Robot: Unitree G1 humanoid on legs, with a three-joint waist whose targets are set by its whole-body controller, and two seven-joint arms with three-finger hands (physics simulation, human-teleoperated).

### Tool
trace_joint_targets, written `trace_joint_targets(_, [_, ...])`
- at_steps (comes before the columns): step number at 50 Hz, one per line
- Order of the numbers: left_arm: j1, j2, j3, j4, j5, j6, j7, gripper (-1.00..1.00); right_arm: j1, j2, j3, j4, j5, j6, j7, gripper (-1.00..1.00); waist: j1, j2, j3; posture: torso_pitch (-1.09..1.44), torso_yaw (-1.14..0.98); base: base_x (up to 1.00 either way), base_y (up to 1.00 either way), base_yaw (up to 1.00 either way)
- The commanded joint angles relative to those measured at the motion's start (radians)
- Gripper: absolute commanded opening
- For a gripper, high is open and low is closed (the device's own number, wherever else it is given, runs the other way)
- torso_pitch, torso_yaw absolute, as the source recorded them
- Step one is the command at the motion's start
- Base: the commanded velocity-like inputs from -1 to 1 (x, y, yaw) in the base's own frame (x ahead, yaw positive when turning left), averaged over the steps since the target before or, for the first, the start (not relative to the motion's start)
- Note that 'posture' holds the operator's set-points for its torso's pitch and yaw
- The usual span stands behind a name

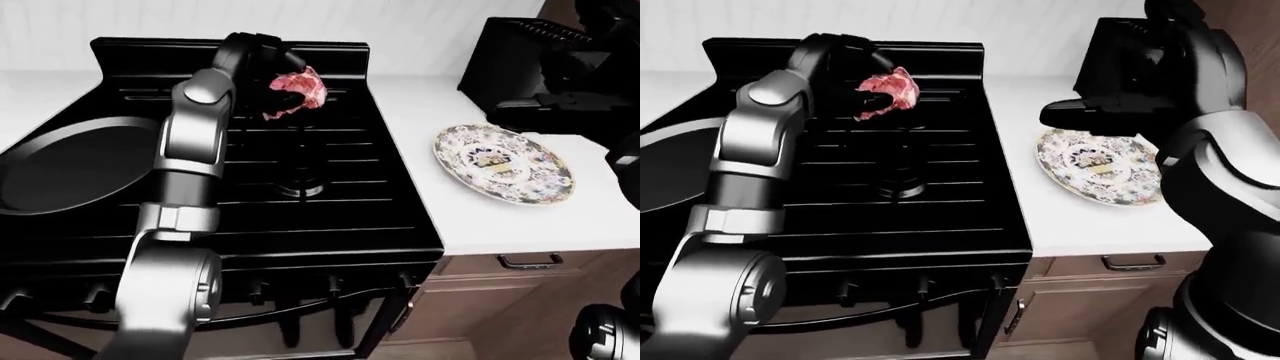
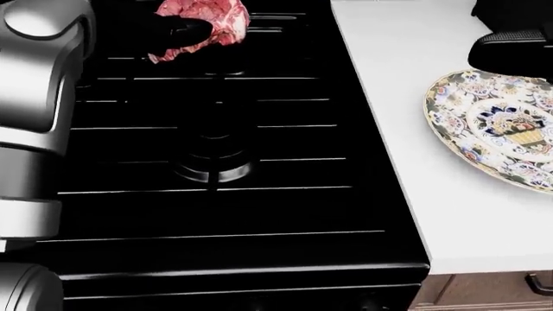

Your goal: Pick the steak from the pan and place it on the plate.

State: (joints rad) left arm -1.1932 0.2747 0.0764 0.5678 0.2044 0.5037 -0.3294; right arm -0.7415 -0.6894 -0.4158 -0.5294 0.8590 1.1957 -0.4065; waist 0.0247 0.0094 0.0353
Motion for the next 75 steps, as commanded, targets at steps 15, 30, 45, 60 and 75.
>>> trace_joint_targets(15, [-0.040, 0.004, 0.004, -0.064, -0.003, -0.005, 0.001, -0.34, -0.027, -0.030, -0.022, -0.011, 0.016, -0.037, -0.014, 1.00, -0.003, -0.115, -0.019, 0.00, 0.00, 0.00, -0.12, 0.00])
trace_joint_targets(30, [-0.037, 0.001, 0.003, -0.056, -0.004, -0.014, 0.005, -0.34, -0.020, -0.034, -0.020, -0.008, 0.019, -0.047, -0.012, 1.00, -0.009, 0.019, -0.028, 0.00, 0.00, 0.00, -0.12, 0.00])
trace_joint_targets(45, [-0.033, 0.002, 0.002, -0.068, 0.003, -0.012, 0.001, -0.31, -0.024, -0.038, -0.023, -0.015, 0.037, -0.040, -0.023, 1.00, -0.008, -0.102, -0.027, 0.00, 0.00, 0.00, -0.12, 0.00])
trace_joint_targets(60, [-0.037, 0.004, 0.003, -0.061, 0.002, -0.016, -0.004, -0.32, -0.028, -0.036, -0.015, -0.014, 0.037, -0.040, -0.030, 1.00, -0.010, 0.006, -0.036, 0.00, 0.00, 0.00, -0.12, 0.00])
trace_joint_targets(75, [-0.032, -0.005, 0.001, -0.066, 0.002, -0.012, -0.001, -0.33, -0.022, -0.042, -0.018, -0.009, 0.042, -0.050, -0.028, 1.00, -0.006, -0.078, -0.023, 0.00, 0.00, 0.00, -0.13, 0.00])
